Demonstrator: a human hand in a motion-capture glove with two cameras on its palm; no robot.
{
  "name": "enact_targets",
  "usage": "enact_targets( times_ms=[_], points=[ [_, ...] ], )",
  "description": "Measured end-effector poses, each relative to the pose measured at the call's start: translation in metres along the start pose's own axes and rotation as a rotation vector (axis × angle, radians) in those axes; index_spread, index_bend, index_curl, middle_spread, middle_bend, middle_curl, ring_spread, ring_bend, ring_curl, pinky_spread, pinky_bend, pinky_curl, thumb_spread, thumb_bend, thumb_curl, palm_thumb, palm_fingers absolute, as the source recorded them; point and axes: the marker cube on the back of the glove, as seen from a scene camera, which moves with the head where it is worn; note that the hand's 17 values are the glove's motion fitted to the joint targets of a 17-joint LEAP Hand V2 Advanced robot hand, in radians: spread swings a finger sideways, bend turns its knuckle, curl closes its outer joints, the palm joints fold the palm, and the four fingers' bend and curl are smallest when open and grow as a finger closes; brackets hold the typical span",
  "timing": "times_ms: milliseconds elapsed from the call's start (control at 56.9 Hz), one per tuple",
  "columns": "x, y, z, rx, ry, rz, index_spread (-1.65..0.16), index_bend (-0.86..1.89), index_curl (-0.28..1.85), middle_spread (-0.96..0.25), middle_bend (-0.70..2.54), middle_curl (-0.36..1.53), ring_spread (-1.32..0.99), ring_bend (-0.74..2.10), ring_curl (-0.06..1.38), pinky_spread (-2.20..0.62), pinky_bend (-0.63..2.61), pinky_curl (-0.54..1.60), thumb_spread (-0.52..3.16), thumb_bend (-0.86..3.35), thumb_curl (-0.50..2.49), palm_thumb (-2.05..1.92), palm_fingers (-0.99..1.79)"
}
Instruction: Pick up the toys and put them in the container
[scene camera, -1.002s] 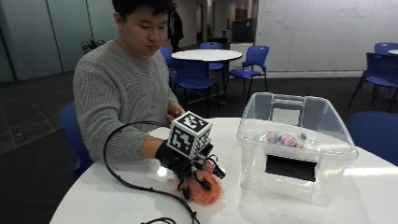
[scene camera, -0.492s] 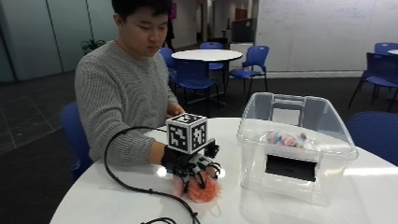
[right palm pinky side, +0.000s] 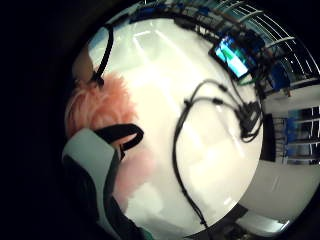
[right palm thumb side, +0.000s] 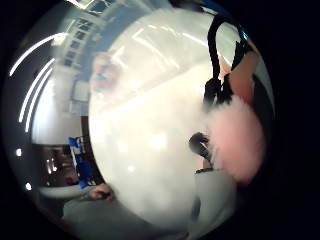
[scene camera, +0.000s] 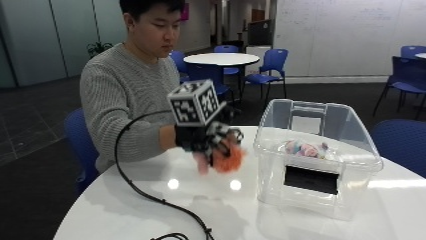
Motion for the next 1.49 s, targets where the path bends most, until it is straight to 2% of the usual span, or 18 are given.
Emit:
enact_targets(
  times_ms=[141, 264, 492, 633, 791, 914, 984, 1019, 1037, 1125, 1283, 1494],
  points=[
    [-0.046, -0.028, -0.101, 0.133, -0.068, -0.132, -0.35, 0.73, 0.8, -0.43, 0.57, 0.42, -0.64, 0.64, 0.64, -0.42, 1.06, 0.41, 0.55, 0.18, 0.95, 0.69, 0.86],
    [-0.066, -0.057, -0.132, 0.162, -0.036, -0.182, -0.35, 0.74, 0.82, -0.44, 0.57, 0.46, -0.66, 0.64, 0.68, -0.42, 1.07, 0.42, 0.48, 0.18, 1.01, 0.68, 0.84],
    [-0.102, -0.115, -0.103, 0.047, -0.168, -0.136, -0.35, 0.76, 0.85, -0.46, 0.56, 0.55, -0.68, 0.61, 0.74, -0.41, 1.1, 0.43, 0.4, 0.18, 1.1, 0.67, 0.8],
    [-0.151, -0.144, -0.065, -0.008, -0.096, -0.182, -0.35, 0.78, 0.86, -0.47, 0.53, 0.59, -0.69, 0.58, 0.78, -0.41, 1.11, 0.44, 0.36, 0.17, 1.15, 0.66, 0.76],
    [-0.171, -0.161, -0.053, -0.029, -0.112, -0.184, -0.35, 0.79, 0.87, -0.49, 0.48, 0.65, -0.7, 0.56, 0.81, -0.41, 1.13, 0.44, 0.35, 0.17, 1.2, 0.66, 0.73],
    [-0.169, -0.161, -0.043, -0.081, -0.084, -0.186, -0.36, 0.79, 0.88, -0.51, 0.45, 0.69, -0.71, 0.53, 0.83, -0.4, 1.13, 0.44, 0.35, 0.17, 1.23, 0.66, 0.71],
    [-0.162, -0.158, -0.035, -0.165, -0.05, -0.178, -0.36, 0.75, 0.88, -0.5, 0.37, 0.69, -0.69, 0.49, 0.83, -0.4, 1.17, 0.45, 0.39, 0.16, 1.24, 0.64, 0.59],
    [-0.159, -0.156, -0.033, -0.201, -0.044, -0.177, -0.39, 0.59, 0.87, -0.46, 0.3, 0.68, -0.64, 0.49, 0.83, -0.37, 1.25, 0.47, 0.48, 0.14, 1.24, 0.59, 0.4],
    [-0.158, -0.155, -0.032, -0.211, -0.043, -0.178, -0.39, 0.49, 0.85, -0.43, 0.26, 0.66, -0.61, 0.43, 0.83, -0.33, 1.3, 0.48, 0.54, 0.13, 1.24, 0.54, 0.17],
    [-0.15, -0.149, -0.031, -0.215, -0.041, -0.189, -0.4, 0.36, 0.76, -0.31, 0.09, 0.58, -0.47, 0.32, 0.8, -0.18, 1.38, 0.49, 0.79, 0.01, 1.16, 0.29, -0.13],
    [-0.146, -0.137, -0.034, -0.199, -0.056, -0.221, -0.43, 0.29, 0.64, -0.19, 0.08, 0.44, -0.28, 0.16, 0.7, -0.03, 1.25, 0.42, 1.07, -0.02, 1.0, 0.13, -0.19],
    [-0.147, -0.078, -0.046, -0.145, -0.071, -0.364, -0.43, 0.26, 0.59, -0.15, 0.12, 0.35, -0.14, 0.14, 0.61, 0.03, 1.12, 0.36, 1.27, -0.01, 0.82, 0.04, -0.16]
  ],
)
